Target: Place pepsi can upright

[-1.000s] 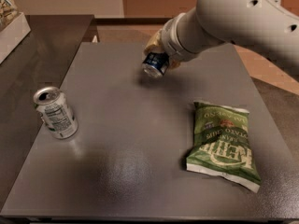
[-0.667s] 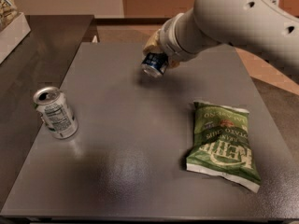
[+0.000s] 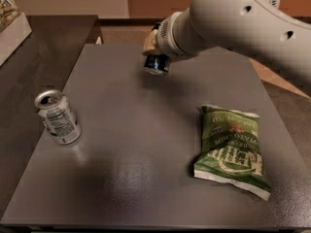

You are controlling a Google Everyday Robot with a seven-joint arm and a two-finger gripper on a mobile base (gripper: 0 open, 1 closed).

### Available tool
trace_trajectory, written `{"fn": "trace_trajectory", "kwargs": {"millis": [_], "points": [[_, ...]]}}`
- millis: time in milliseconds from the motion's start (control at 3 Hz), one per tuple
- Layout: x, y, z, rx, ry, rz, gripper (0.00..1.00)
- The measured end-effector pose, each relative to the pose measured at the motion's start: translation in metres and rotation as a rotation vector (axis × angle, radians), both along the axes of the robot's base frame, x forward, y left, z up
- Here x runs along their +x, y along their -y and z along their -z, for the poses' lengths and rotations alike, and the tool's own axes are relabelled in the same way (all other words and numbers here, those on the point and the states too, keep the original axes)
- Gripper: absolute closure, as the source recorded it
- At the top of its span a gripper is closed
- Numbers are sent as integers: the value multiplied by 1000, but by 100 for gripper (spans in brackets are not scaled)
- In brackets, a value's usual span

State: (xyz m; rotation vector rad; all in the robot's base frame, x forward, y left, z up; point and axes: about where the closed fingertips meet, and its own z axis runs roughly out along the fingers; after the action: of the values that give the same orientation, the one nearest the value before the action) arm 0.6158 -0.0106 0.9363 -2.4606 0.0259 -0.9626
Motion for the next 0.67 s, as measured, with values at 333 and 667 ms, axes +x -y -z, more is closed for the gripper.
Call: {"fn": "trace_trajectory", "kwargs": {"millis": [333, 667], "points": [[4, -7, -2, -51, 99, -108, 100], [5, -14, 3, -91, 199, -207, 100]]}}
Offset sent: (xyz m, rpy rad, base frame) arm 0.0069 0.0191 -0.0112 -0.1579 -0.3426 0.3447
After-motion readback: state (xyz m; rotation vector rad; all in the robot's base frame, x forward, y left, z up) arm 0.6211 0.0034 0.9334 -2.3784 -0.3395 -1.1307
